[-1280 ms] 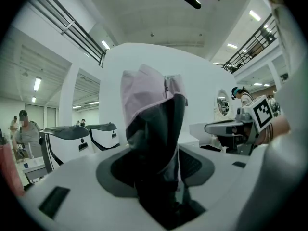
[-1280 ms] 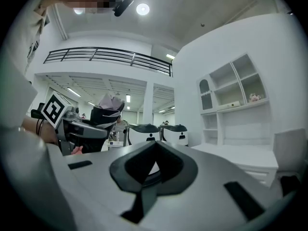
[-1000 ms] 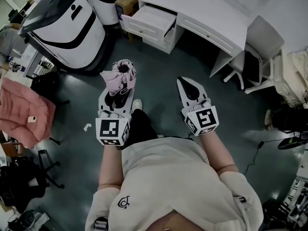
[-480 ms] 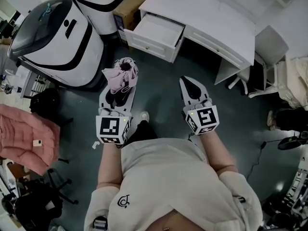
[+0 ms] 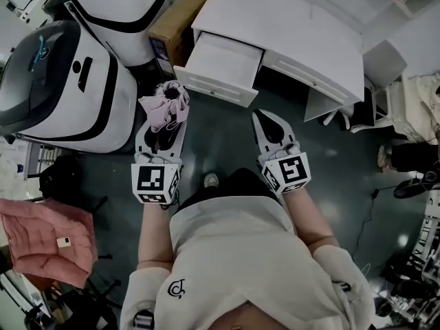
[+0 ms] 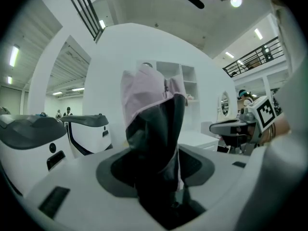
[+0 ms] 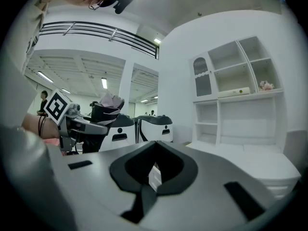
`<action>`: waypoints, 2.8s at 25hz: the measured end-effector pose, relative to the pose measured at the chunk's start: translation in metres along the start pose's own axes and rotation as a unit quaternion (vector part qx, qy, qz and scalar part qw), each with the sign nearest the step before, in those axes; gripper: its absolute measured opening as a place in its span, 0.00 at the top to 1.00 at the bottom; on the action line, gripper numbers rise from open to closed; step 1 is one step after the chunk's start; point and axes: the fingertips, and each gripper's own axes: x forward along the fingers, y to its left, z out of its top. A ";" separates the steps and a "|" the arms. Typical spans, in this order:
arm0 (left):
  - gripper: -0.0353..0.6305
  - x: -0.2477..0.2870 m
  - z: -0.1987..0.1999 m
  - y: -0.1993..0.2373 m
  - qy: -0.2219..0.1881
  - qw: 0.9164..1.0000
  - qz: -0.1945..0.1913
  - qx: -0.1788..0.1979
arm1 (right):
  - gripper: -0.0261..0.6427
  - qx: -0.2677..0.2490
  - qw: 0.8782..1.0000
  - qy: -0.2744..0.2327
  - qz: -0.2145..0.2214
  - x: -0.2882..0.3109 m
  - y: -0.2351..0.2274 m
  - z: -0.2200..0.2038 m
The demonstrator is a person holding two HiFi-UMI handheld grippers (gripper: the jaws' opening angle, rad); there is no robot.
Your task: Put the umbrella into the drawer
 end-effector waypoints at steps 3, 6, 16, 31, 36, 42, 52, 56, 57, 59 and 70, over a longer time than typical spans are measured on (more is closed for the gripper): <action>0.60 0.031 -0.010 0.009 0.015 1.000 -0.022 -0.002 | 0.95 0.006 1.000 0.011 -0.009 0.023 -0.013 -0.010; 0.60 0.064 -0.017 0.013 0.030 0.999 -0.043 0.011 | 0.95 0.014 1.000 0.017 -0.016 0.047 -0.029 -0.018; 0.60 0.208 -0.020 0.026 0.076 0.988 -0.118 0.063 | 0.95 0.041 0.998 0.018 -0.045 0.141 -0.114 -0.032; 0.60 0.403 -0.085 -0.005 0.169 0.938 -0.273 0.127 | 0.95 0.085 0.990 0.056 -0.098 0.219 -0.238 -0.081; 0.60 0.433 -0.129 -0.018 0.209 0.912 -0.319 0.154 | 0.95 0.104 0.983 0.068 -0.133 0.217 -0.262 -0.101; 0.60 0.450 -0.176 -0.037 0.238 0.878 -0.387 0.150 | 0.95 0.123 0.978 0.068 -0.157 0.215 -0.273 -0.122; 0.60 0.458 -0.284 -0.030 0.324 0.816 -0.438 0.195 | 0.95 0.160 0.965 0.091 -0.185 0.226 -0.269 -0.172; 0.60 0.464 -0.326 -0.026 0.367 0.790 -0.448 0.203 | 0.95 0.167 0.960 0.097 -0.204 0.230 -0.270 -0.189; 0.60 0.464 -0.336 -0.026 0.375 0.782 -0.454 0.205 | 0.95 0.168 0.958 0.099 -0.210 0.230 -0.271 -0.193; 0.60 0.465 -0.350 -0.027 0.386 0.766 -0.467 0.214 | 0.95 0.174 0.954 0.102 -0.224 0.228 -0.272 -0.199; 0.59 0.470 -0.390 -0.041 0.412 0.728 -0.499 0.227 | 0.95 0.183 0.936 0.118 -0.276 0.213 -0.274 -0.219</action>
